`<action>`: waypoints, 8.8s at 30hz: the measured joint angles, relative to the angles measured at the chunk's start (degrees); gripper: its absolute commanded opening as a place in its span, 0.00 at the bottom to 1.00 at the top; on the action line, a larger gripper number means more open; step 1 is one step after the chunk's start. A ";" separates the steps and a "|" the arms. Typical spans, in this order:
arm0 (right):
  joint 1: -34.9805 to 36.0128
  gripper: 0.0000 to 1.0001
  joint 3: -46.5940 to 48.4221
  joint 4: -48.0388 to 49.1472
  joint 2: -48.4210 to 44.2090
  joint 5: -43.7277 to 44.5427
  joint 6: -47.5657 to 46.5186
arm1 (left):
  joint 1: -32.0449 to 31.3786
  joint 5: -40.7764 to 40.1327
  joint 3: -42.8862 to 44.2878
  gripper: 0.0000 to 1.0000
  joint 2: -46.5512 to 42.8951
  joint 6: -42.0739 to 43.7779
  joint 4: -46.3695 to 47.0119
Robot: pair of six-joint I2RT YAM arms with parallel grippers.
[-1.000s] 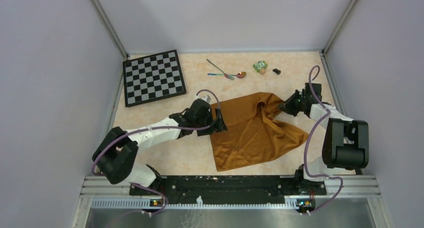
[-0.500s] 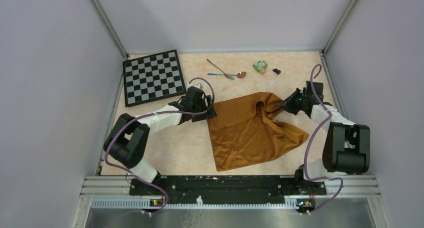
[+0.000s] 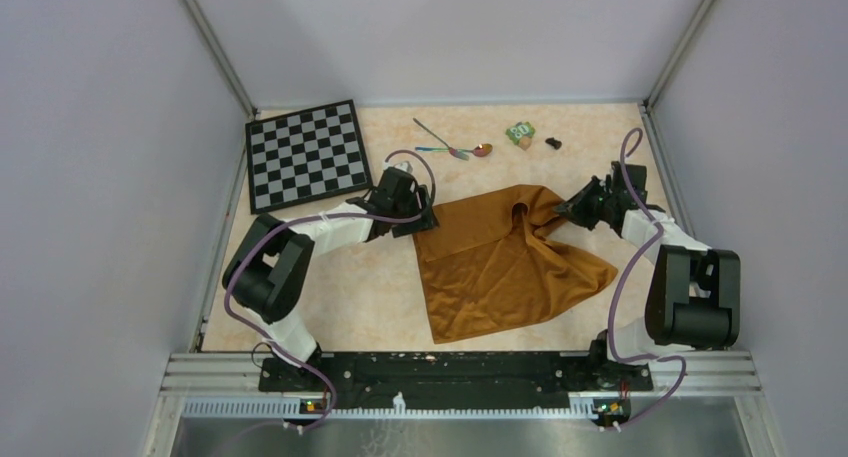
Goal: Fold the napkin into a case and place the utensils inside
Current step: Pick up the crumpled napkin from the center of the board, then flatten out the crumpled napkin at the center of the board.
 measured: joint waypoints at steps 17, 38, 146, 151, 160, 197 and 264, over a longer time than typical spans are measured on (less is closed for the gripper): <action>0.00 0.00 0.07 -0.24 -3.65 0.39 0.04 | 1.46 9.38 -2.36 0.34 3.32 -6.36 10.12; 0.00 0.00 14.80 -17.84 -32.41 4.63 -5.81 | 8.15 7.39 -5.18 0.00 -38.23 -5.20 -5.38; 29.59 0.00 3.85 11.26 15.21 6.54 -4.04 | 17.64 4.00 -3.06 0.00 2.36 -7.67 10.38; 29.46 0.00 3.28 11.43 15.21 6.58 -4.42 | 17.75 5.27 -0.17 0.00 3.32 -8.02 11.61; 25.40 0.00 1.99 10.58 13.29 7.41 -4.98 | 21.73 10.75 20.31 0.33 19.82 -11.06 22.14; 25.81 0.61 -0.81 -8.85 2.16 10.29 -13.70 | 0.13 11.63 -22.56 0.99 -22.27 -1.44 -0.94; 19.47 0.76 -7.56 -30.08 -18.91 24.70 -4.11 | -7.23 14.38 -23.21 0.99 -38.25 -6.95 -4.52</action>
